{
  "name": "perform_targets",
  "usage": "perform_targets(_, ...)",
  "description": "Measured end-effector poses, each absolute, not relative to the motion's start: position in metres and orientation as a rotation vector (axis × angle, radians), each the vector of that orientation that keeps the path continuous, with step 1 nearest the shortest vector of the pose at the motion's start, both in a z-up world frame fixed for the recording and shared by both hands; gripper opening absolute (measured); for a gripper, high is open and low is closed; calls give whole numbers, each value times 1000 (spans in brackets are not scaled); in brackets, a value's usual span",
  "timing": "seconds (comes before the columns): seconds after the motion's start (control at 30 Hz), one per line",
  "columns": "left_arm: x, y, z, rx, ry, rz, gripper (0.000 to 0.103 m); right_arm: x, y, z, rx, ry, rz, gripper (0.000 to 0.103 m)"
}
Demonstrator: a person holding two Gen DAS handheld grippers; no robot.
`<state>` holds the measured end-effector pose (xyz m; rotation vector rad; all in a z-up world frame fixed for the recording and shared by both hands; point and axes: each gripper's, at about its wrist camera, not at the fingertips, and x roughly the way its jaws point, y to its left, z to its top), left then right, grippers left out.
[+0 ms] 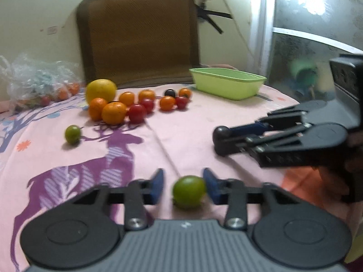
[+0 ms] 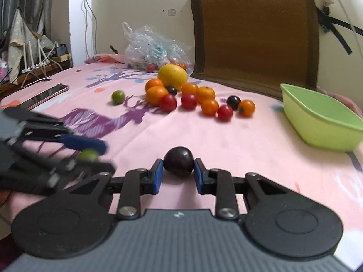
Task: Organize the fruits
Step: 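Carry the green tomato and dark tomato into the green basket with both tools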
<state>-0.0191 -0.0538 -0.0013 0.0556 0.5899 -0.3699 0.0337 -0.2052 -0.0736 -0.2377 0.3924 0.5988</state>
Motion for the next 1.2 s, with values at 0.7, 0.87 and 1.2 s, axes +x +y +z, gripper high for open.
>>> perform_targets(0.7, 173, -179, 76, -158, 539, -504, 29, 131, -325, -25, -68, 174, 193, 32)
perform_targets(0.87, 217, -207, 59, -195, 618, -488, 29, 150, -332, -31, -60, 199, 183, 33)
perform_targets(1.2, 221, -206, 46, -231, 643, -464, 37, 130, -333, -34, -69, 157, 203, 50)
